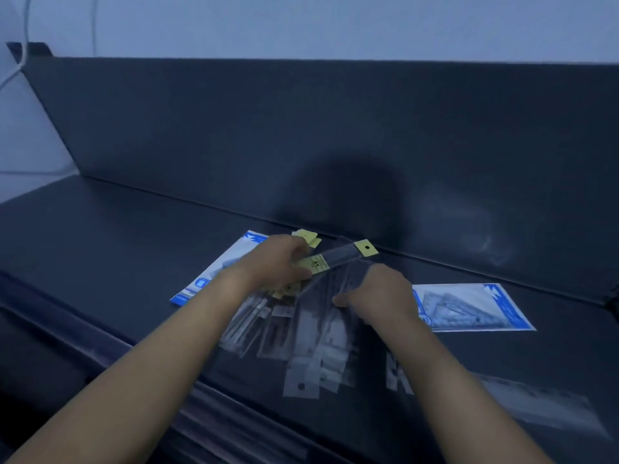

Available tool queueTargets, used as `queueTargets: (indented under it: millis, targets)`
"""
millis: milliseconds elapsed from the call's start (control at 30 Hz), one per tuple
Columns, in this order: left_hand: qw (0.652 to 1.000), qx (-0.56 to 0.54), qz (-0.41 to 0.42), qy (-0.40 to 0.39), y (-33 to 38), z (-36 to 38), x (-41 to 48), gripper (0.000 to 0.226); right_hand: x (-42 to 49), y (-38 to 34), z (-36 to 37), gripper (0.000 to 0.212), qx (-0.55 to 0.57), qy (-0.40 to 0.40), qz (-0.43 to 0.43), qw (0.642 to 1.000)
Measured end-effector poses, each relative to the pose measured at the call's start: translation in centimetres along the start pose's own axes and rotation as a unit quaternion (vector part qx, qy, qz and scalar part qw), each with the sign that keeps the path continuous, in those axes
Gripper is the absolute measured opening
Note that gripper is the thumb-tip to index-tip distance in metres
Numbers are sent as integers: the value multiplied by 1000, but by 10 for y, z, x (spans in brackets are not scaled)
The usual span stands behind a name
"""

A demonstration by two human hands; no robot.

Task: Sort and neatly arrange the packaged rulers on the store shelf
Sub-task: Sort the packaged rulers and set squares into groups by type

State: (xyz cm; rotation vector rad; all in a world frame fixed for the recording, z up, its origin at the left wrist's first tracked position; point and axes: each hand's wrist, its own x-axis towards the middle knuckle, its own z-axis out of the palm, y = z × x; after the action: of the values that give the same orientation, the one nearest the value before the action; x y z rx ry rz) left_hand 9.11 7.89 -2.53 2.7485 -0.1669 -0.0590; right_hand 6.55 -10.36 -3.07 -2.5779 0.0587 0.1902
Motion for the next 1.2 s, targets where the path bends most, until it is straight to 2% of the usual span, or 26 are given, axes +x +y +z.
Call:
queueTargets:
  millis: [133,200,300,400,500,600,733,900,1067,1200]
  targets:
    - [993,-83,-14,-86,-9,-13,13,30,4,-6,-6,39,-22,-24,41,999]
    - [982,-132,16,-136,-11,-20,16,28,2,-7,-10,35,-17,3,80,997]
    - [967,-178,76,-167,-11,-33,14,22,-6,-2,-14,10,2,84,123,989]
    - [946,-231,126,-190,-5,-47,10,14,-24,3,-19,15,157,104,121,975]
    - [932,-250,169,-200,9,-54,6,12,-52,9,-25,14,376,97,117,914]
    - [919,-268,205,-206,33,-50,1,22,-85,21,-34,13,469,145,128,862]
    - [887,-328,235,-226,89,-32,-10,35,-132,55,-52,12,526,226,152,806]
    - [862,-328,276,-270,178,3,-33,24,-192,123,-84,7,560,298,188,749]
    - [851,-325,307,-277,277,58,-62,13,-245,213,-118,10,581,335,177,721]
    - [858,-309,319,-257,349,106,-78,31,-281,284,-149,12,563,329,192,733]
